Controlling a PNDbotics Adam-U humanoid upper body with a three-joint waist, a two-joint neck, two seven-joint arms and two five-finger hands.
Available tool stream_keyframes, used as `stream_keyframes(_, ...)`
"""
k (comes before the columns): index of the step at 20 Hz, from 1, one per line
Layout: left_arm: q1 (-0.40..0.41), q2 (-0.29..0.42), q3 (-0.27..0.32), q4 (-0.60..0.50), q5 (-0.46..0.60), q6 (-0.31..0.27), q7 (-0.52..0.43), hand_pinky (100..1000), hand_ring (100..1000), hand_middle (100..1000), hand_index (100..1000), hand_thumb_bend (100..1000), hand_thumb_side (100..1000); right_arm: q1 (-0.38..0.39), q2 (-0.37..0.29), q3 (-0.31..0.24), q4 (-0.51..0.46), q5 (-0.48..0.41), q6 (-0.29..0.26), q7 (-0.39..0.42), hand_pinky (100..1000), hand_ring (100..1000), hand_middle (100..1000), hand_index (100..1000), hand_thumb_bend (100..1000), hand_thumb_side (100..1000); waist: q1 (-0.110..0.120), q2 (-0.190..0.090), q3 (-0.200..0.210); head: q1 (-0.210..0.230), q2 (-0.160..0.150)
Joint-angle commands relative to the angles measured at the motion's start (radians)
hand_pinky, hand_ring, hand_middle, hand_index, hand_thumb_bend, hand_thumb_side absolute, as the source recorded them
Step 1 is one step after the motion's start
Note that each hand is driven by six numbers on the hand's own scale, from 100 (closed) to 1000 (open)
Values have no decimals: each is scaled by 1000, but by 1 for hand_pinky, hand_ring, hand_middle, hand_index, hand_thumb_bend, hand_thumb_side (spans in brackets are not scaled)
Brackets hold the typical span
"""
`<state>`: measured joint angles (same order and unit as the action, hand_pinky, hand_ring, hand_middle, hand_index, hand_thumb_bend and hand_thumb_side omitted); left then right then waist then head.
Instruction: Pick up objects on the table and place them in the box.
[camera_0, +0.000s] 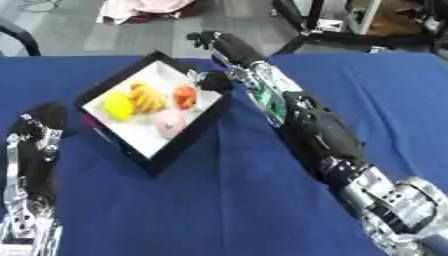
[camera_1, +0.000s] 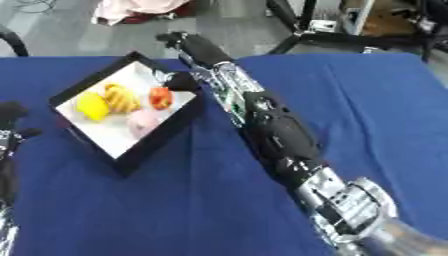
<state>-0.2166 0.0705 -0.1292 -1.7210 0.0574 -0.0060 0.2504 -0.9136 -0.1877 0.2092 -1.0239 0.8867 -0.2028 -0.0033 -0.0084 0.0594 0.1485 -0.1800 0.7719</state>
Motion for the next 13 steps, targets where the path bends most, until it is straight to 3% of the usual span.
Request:
stream_keyframes(1, 0, 22, 14, -15, -6, -3, 11, 619, 852, 580, 685, 773, 579, 23, -102, -1, -191, -164, 7, 17, 830, 748, 728, 883, 100, 402, -8, -20, -15, 25, -2)
stream_keyframes(7, 30, 46, 30, -7, -14, -5, 30, 618, 854, 580, 684, 776, 576, 312, -257, -86, -574, -616, 38, -54, 773, 702, 664, 824, 100, 509, -30, -31, -75, 79, -2)
stream_keyframes(10, 36, 51, 33, -5, -17, -4, 34, 617, 855, 580, 683, 778, 575, 501, -275, -144, -704, -756, 43, -69, 744, 653, 611, 759, 100, 519, -31, -32, -92, 100, -2)
stream_keyframes(13, 38, 54, 33, -2, -19, 1, 35, 617, 856, 580, 683, 781, 575, 673, -241, -197, -760, -835, 31, -60, 734, 647, 606, 753, 100, 538, -27, -33, -110, 118, -2)
